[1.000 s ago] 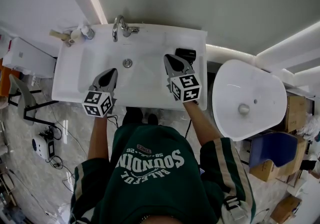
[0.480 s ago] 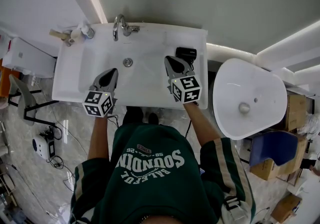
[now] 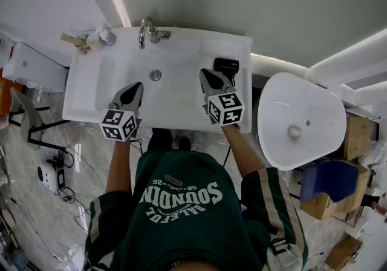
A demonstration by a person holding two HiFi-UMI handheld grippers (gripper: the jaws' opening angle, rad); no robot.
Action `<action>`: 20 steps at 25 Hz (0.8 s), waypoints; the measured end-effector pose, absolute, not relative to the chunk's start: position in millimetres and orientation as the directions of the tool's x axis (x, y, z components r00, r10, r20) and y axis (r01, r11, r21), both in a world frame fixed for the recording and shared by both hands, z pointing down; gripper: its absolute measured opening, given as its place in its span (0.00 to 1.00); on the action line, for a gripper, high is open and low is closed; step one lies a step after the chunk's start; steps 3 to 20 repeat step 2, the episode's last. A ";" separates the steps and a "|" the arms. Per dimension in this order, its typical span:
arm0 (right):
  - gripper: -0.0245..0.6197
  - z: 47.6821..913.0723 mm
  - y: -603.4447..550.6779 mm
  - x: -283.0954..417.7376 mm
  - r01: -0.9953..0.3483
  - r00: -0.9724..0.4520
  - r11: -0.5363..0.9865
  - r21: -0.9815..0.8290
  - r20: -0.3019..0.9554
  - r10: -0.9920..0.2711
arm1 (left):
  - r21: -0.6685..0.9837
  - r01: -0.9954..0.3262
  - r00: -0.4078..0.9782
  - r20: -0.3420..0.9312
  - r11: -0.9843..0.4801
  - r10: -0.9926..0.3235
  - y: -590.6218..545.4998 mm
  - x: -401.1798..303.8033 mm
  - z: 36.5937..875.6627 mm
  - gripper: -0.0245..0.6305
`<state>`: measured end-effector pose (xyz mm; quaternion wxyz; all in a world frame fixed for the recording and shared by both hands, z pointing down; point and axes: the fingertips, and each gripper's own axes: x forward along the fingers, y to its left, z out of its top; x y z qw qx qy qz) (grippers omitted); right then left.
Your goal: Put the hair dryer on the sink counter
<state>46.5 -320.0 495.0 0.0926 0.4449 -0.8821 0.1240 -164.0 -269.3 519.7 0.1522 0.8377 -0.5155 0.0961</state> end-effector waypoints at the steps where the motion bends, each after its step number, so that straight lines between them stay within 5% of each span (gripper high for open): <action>1: 0.05 495.7 -320.5 46.1 -0.808 -0.587 0.574 -0.137 0.275 -0.761 | 0.156 -0.893 0.449 0.318 -0.421 -0.835 -269.8 -164.4 520.0 0.12; 20: 0.05 496.3 -321.0 45.7 -0.807 -0.588 0.574 -0.138 0.276 -0.761 | 0.157 -0.894 0.449 0.319 -0.421 -0.835 -270.3 -164.8 520.3 0.12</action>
